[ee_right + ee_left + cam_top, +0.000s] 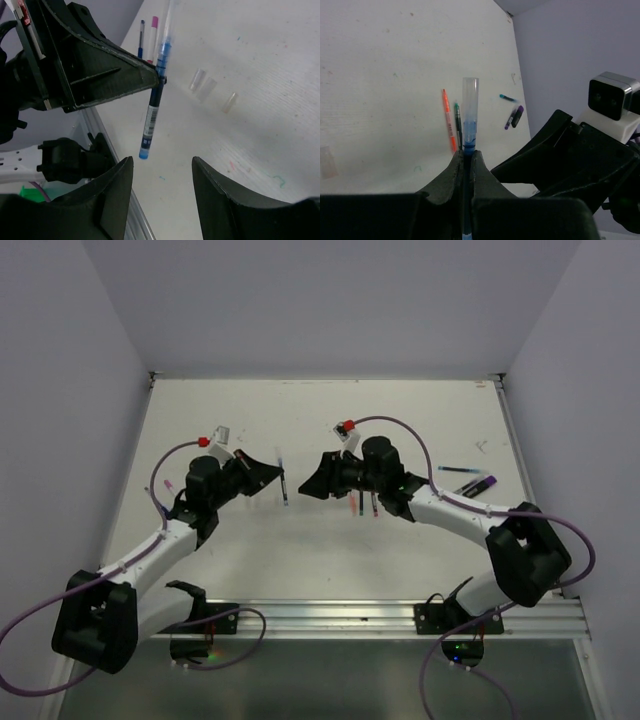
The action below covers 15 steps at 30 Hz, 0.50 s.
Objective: Open the pen caps
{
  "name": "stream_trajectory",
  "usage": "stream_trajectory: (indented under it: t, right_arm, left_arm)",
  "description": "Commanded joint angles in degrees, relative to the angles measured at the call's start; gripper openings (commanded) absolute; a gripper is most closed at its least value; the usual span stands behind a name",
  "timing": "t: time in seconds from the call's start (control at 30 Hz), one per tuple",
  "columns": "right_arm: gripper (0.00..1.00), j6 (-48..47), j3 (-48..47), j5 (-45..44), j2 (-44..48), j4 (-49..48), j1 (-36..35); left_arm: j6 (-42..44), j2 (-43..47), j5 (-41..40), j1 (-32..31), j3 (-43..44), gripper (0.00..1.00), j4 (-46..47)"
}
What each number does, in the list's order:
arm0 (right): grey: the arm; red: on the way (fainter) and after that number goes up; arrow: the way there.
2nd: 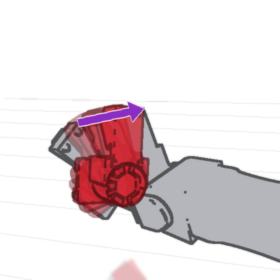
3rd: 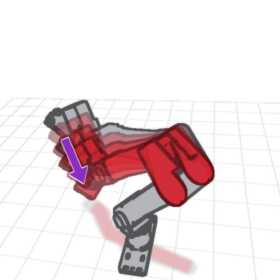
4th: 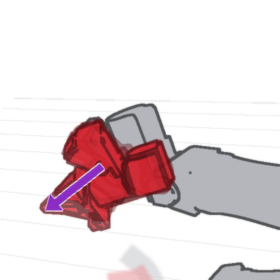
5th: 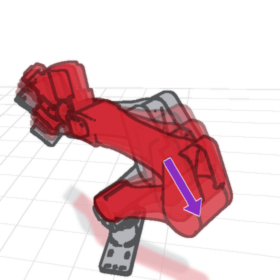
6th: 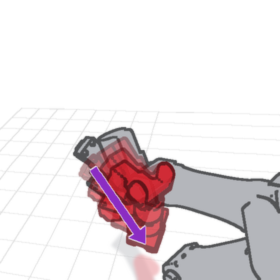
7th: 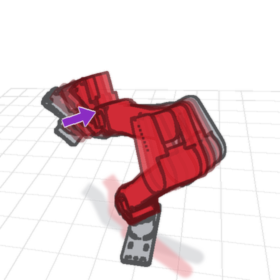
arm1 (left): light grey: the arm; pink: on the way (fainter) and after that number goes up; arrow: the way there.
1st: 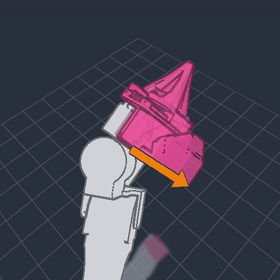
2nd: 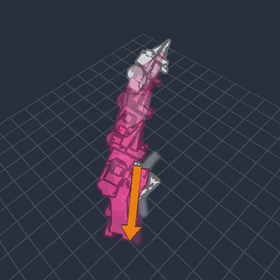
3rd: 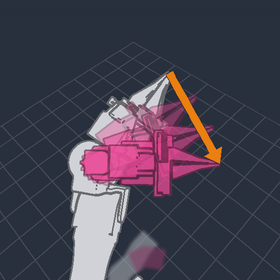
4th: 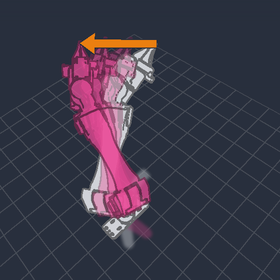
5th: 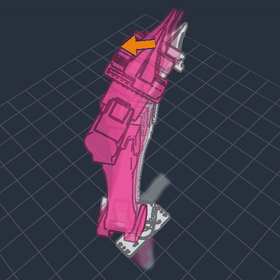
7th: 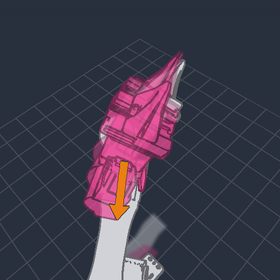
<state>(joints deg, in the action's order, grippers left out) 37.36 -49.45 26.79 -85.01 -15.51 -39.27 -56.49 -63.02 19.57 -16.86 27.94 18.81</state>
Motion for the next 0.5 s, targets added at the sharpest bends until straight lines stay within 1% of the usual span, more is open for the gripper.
stream_trajectory:
  t: [0.0, 0.1, 0.23, 0.43, 0.47]
  right_arm:
    - [0.54, 4.37, 1.02, 1.69, -2.08, -9.7, -0.72]
    - [0.52, 7.1, 3.56, 2.48, -3.57, -16.9, -0.9]
    - [0.49, 9.92, 4.89, 3.53, -5.59, -21.83, -1.42]
    - [0.43, 11.41, 4.63, 3.63, -7.8, -24.31, -2.3]
    - [0.4, 11.76, 4.54, 3.62, -8.32, -24.48, -2.39]
  left_arm:
    - [-3.54, 0.8, -1.82, -3.34, -0.96, 0.0, 6.94]
    - [-4.16, 0.97, -2.96, -5.54, -1.66, 0.0, 7.21]
    - [-5.03, 0.62, -3.49, -7.04, -2.02, 0.0, 8.17]
    - [-6.96, -0.61, -3.58, -8.71, -1.93, 0.0, 10.72]
    - [-7.14, -0.96, -3.66, -9.15, -2.02, 0.0, 10.9]
